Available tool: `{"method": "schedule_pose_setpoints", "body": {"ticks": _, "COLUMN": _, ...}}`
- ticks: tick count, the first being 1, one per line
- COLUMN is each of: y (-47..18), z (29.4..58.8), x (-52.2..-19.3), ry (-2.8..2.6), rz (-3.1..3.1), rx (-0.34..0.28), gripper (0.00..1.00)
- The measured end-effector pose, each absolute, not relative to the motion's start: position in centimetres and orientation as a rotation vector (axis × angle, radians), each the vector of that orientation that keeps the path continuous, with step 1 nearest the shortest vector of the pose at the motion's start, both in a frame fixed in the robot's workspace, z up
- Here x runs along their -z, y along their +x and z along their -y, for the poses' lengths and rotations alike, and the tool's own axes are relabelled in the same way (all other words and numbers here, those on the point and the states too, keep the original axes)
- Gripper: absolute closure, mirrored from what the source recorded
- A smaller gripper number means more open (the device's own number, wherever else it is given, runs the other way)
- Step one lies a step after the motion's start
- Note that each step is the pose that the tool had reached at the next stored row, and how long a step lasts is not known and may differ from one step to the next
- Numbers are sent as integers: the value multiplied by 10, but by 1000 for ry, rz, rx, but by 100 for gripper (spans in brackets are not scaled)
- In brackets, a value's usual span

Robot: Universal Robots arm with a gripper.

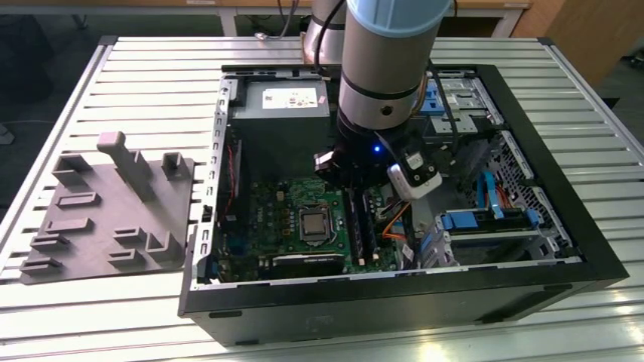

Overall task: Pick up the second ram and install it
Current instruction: 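Press down the second ram until it locks into place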

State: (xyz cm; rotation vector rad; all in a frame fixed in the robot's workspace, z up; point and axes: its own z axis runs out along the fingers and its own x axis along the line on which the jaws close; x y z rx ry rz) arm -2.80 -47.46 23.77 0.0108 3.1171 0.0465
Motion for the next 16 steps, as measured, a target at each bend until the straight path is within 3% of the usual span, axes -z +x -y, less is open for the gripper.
{"method": "schedule_pose_setpoints", "body": {"ticks": 16, "y": -28, "z": 465, "x": -238, "ry": 11, "rz": -3117, "rx": -47, "gripper": 89}}
